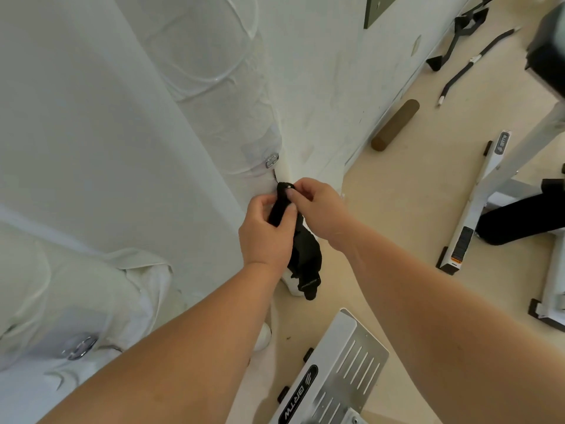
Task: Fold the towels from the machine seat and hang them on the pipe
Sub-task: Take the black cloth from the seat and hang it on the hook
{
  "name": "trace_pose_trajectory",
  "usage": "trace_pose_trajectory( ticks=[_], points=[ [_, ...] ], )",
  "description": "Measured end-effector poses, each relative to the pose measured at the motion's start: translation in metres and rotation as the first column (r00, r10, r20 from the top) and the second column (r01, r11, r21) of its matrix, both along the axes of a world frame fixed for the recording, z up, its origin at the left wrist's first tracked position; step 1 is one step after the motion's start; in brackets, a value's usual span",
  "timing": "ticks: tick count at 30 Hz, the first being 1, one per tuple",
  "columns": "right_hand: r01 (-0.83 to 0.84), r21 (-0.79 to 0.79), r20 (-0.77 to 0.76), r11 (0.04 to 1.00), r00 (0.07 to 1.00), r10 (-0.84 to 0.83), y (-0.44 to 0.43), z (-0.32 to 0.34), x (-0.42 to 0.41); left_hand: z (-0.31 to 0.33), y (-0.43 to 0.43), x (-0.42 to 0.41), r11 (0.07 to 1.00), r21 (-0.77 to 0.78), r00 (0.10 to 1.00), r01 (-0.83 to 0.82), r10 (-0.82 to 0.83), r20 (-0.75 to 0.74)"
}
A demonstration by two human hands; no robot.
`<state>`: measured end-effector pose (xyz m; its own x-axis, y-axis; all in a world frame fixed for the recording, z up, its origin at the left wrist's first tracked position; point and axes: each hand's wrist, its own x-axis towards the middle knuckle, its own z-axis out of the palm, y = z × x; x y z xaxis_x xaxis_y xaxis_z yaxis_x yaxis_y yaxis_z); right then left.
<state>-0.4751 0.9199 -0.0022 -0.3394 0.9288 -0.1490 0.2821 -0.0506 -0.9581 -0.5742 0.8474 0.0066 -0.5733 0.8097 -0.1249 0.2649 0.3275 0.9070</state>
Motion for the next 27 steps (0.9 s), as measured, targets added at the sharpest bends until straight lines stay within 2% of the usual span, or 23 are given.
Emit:
trace_pose_trajectory(
  ticks=[4, 6, 10, 15, 18, 21, 24, 27],
  points=[
    [-0.038, -0.085, -0.02, 0.996, 0.999, 0.036, -0.01, -0.017, 0.013, -0.019, -0.015, -0.016, 0.996, -0.054, 0.995, 0.066, -0.061, 0.081],
    [-0.023, -0.062, -0.002, 0.998, 1.0, 0.023, -0.014, -0.024, 0.018, -0.025, -0.019, -0.023, 0.992, -0.083, 0.995, 0.093, -0.089, 0.05],
    [-0.056, 0.042, 0.132, 0.998, 0.99, 0.05, -0.019, -0.033, 0.023, -0.032, -0.017, -0.032, 0.987, -0.125, 0.994, 0.102, -0.106, -0.031],
    [-0.169, -0.001, 0.176, 0.986, 0.97, 0.167, -0.02, -0.038, 0.022, -0.028, 0.001, -0.035, 0.964, -0.18, 0.976, 0.196, -0.209, -0.055],
    [-0.172, -0.006, 0.189, 0.985, 0.967, 0.17, -0.014, -0.041, 0.022, -0.026, 0.002, -0.037, 0.963, -0.162, 0.976, 0.214, -0.206, 0.065],
    [-0.103, 0.066, 0.238, 0.992, 0.968, 0.085, -0.008, -0.042, 0.016, -0.027, -0.006, -0.036, 0.956, -0.139, 0.954, 0.257, -0.229, 0.192],
    [-0.113, 0.115, 0.267, 0.987, 0.96, 0.079, -0.003, -0.038, 0.006, -0.035, -0.01, -0.038, 0.947, -0.102, 0.948, 0.306, -0.293, 0.127],
    [-0.104, 0.096, 0.259, 0.99, 0.963, 0.076, 0.0, -0.039, 0.002, -0.042, -0.007, -0.042, 0.95, -0.122, 0.957, 0.289, -0.286, 0.034]
  ],
)
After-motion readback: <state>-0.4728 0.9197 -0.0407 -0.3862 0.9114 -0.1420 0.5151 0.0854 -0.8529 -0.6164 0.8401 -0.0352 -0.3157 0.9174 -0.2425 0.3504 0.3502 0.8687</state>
